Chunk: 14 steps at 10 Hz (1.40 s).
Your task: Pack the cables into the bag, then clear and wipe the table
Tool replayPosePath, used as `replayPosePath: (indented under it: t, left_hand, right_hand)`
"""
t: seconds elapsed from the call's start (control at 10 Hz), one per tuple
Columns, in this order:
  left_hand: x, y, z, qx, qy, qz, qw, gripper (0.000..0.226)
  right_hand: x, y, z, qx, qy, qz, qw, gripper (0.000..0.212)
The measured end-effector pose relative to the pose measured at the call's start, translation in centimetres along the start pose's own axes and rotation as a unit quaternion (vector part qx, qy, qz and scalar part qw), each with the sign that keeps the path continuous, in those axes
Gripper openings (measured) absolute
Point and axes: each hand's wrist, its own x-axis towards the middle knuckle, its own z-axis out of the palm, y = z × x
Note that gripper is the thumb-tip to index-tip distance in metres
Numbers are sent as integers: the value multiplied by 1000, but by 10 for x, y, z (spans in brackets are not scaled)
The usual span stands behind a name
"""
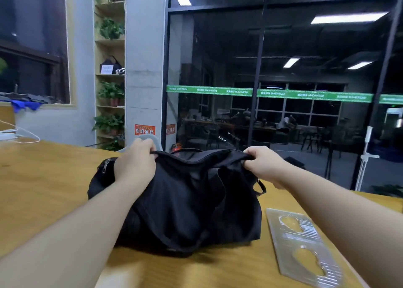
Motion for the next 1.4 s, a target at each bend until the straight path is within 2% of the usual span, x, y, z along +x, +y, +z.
replayPosePath:
  t: [0.2,0.3,0.4,0.5,0.6,0.7,0.8,0.9,1.0,1.1,1.2,1.3,1.4]
  left_hand:
    - [28,20,1,-153,51,-7,987,7]
    - [21,19,15,-159,23,19,987,8]
    - [6,15,30,-148,-77,64,984,29]
    - [-13,16,39,-49,-188,123,973,63]
    - [-46,26,49,66,-169,157,971,64]
    - [-82,38,60,80,-174,235,953,76]
    - [-98,42,72,83,-217,256,938,97]
    - [-94,40,80,110,-229,252,934,104]
    - [-89,43,81,119,-246,246,930,92]
    - [-84,48,75,98,-286,206,931,50]
    - [-88,57,66,77,-262,184,944,42]
    - [-101,74,51,-6,-209,104,972,46]
    - [-125,95,40,-82,-184,88,976,47]
  right_hand:
    - [5,-2,-9,91,119,-12,989,20]
    - [6,12,-6,85,143,13,986,19]
    - [12,27,3,69,159,52,984,13]
    - [17,36,9,54,161,96,981,15]
    - [16,41,16,13,144,119,982,19]
    - [11,47,22,-18,146,128,981,21]
    - [4,51,25,-61,142,122,980,24]
    - [-7,50,24,-102,132,79,983,30]
    - [-28,45,20,-197,146,-60,967,44]
    - [-58,41,20,-290,73,-171,939,46]
    - [-82,47,23,-320,-9,-158,934,48]
    - [-101,53,20,-268,-18,-111,957,50]
    - [-123,64,13,-228,0,-89,970,49]
